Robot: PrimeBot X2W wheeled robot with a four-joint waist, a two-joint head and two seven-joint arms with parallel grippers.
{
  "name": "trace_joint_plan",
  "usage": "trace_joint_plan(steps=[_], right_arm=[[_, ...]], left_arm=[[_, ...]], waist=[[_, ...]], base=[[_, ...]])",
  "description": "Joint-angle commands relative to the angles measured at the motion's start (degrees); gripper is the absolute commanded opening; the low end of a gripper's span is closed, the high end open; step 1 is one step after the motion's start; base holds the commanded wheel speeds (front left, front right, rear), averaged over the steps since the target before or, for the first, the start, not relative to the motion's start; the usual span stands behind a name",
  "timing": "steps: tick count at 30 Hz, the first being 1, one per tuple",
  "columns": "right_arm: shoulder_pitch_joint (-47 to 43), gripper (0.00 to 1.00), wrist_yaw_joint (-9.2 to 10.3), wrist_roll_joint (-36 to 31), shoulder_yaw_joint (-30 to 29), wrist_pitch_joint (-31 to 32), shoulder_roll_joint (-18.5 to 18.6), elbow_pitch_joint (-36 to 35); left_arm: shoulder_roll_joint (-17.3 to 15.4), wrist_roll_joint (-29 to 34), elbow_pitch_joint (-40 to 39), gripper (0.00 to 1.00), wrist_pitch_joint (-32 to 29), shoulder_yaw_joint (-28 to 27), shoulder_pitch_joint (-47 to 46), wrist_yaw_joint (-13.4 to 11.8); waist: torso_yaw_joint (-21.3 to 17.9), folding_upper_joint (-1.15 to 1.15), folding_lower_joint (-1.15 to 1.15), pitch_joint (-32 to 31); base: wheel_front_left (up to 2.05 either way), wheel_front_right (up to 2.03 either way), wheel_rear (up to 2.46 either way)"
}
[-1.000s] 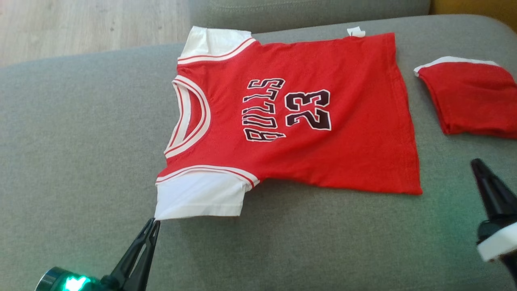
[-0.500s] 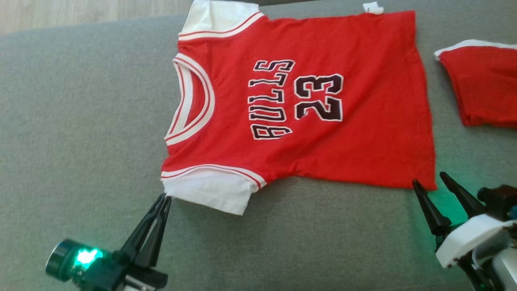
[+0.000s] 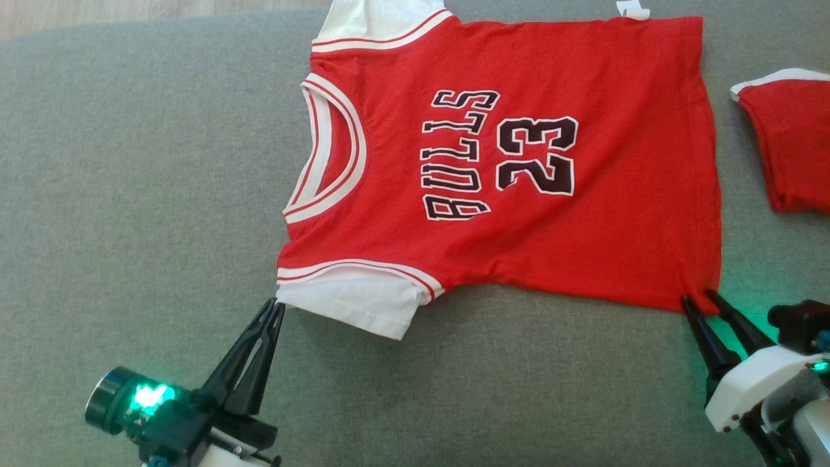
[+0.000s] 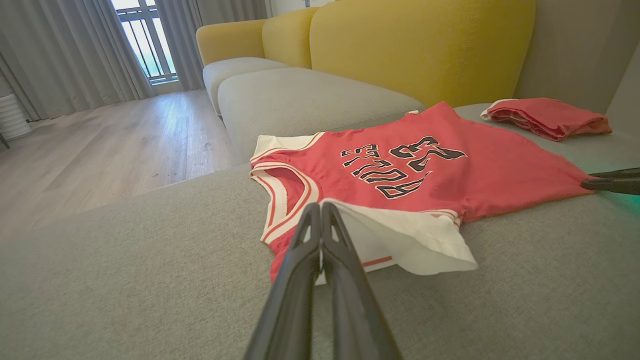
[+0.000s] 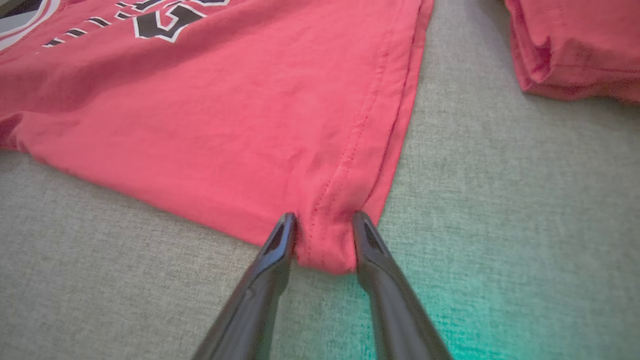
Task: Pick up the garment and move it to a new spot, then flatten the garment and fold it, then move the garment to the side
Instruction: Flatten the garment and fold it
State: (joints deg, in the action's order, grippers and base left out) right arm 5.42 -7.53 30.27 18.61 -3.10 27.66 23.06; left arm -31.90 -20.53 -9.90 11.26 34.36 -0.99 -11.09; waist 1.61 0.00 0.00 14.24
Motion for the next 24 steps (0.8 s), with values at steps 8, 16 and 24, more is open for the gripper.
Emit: trace_joint_plan(steps=[8,16,24], right_arm=[[-0.4,0.00,0.04,0.9,2.2,0.1,1.7,0.9],[-4.9,0.00,0.04,2.5,-2.7,-0.4,6.4,-4.9],[-14.4,0.00,0.04,4.1,-9.1,3.4,10.7,-15.0]], left_arm=[[-1.5,0.1,-1.0,0.00,0.9,-2.3,-2.7,-0.1],[-3.4,-0.5,-4.5,0.00,-0.4,-3.2,-0.6,-1.5],[-7.2,-0.5,-12.9,0.00,-5.7,-3.0,4.7,-3.8]], waist=[[-0.1,0.00,0.00,-1.2],[-0.9,0.00,0.00,-6.8],[-0.9,0.00,0.00,-10.3]], base=[[0.00,0.00,0.00],[0.00,0.00,0.00],[0.00,0.00,0.00]])
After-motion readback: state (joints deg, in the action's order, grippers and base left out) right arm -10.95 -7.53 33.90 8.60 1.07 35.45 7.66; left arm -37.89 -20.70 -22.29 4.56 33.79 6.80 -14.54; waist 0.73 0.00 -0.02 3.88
